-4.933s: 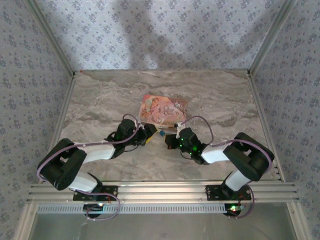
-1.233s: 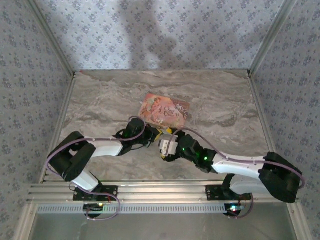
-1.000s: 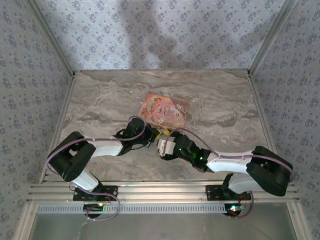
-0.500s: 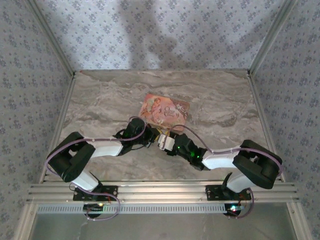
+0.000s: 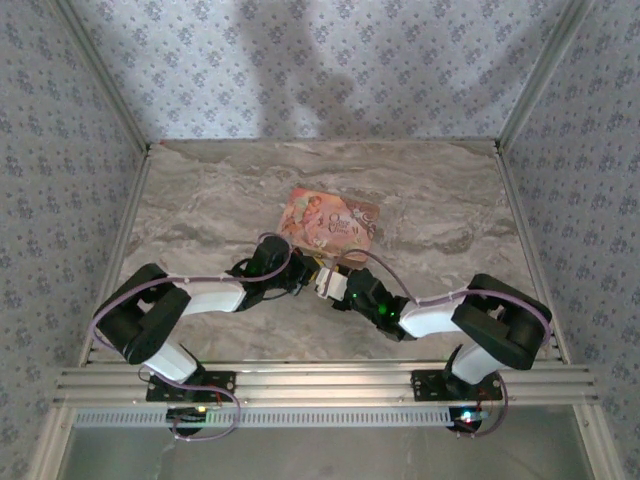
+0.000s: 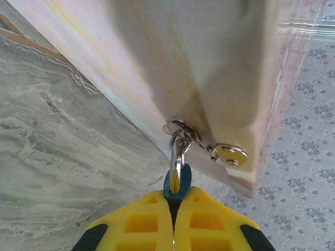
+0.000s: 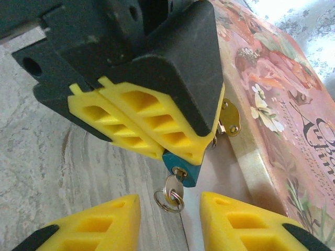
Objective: Unlock the padlock with the key
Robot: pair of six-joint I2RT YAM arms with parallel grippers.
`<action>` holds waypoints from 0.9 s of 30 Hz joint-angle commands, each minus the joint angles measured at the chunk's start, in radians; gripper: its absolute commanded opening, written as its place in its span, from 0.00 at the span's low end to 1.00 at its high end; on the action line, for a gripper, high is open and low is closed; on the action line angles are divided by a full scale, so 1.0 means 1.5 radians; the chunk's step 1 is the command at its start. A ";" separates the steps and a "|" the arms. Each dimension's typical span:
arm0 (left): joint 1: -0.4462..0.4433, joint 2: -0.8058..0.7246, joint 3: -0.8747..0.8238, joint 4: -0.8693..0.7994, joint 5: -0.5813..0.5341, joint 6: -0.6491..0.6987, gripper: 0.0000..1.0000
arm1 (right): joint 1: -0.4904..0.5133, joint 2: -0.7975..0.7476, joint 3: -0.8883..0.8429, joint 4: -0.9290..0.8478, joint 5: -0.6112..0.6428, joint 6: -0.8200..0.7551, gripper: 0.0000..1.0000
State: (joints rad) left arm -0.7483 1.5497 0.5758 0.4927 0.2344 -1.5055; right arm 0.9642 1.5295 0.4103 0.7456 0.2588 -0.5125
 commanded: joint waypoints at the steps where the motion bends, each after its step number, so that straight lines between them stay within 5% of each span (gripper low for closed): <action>1: -0.006 -0.020 0.019 0.004 -0.004 -0.004 0.01 | 0.001 0.015 0.006 0.025 0.013 0.012 0.36; 17: -0.006 -0.011 0.023 0.002 0.002 -0.004 0.01 | 0.002 0.046 0.015 0.067 0.017 0.024 0.30; 27: -0.006 -0.002 0.026 0.004 0.007 -0.007 0.01 | 0.003 0.059 0.020 0.078 0.025 0.031 0.17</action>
State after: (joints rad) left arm -0.7483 1.5501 0.5800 0.4858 0.2348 -1.5059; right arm 0.9646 1.6012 0.4179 0.8349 0.2802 -0.4854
